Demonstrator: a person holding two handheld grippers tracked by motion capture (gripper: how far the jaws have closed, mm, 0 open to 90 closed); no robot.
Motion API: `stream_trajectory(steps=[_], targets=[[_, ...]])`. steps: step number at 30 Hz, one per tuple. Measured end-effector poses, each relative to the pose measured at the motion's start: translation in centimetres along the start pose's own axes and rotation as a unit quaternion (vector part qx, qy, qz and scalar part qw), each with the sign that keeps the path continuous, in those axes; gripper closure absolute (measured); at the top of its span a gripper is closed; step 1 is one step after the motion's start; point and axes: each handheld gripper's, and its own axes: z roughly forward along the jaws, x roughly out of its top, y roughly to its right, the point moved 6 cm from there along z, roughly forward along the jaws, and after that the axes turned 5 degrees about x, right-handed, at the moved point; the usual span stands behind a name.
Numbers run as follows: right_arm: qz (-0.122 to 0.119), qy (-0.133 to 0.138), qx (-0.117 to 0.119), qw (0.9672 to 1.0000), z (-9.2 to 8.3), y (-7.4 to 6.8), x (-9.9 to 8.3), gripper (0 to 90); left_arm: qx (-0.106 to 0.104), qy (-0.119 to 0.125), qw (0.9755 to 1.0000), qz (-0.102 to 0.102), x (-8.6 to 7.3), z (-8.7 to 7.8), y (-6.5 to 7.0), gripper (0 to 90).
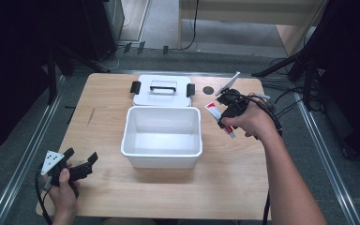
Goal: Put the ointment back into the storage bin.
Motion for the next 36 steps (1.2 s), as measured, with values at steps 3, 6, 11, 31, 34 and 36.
stream_trajectory(steps=[3,6,11,31,34,36], targets=[[-0.004,0.007,0.003,1.0000,-0.6,-0.5,0.4,71.5,0.000,0.000,1.0000,0.000,0.0,0.0,0.0,0.0],[-0.012,0.011,0.004,0.9999,-0.8,-0.7,0.7,71.5,0.000,0.000,1.0000,0.000,0.0,0.0,0.0,0.0],[-0.029,0.019,0.012,0.9993,-1.7,-1.9,1.5,71.5,0.001,0.001,1.0000,-0.001,0.0,0.0,0.0,0.0],[-0.218,0.024,0.060,0.9737,-0.5,-7.9,4.4,71.3,-0.001,-0.001,1.0000,-0.003,0.0,0.0,0.0,0.0],[-0.241,0.024,0.061,0.9684,-0.2,-8.4,4.6,71.4,-0.001,0.000,1.0000,-0.004,0.0,0.0,-0.1,0.0],[-0.255,0.021,0.060,0.9648,0.0,-8.8,4.7,71.4,-0.001,-0.001,1.0000,-0.004,0.0,0.0,-0.1,0.0]])
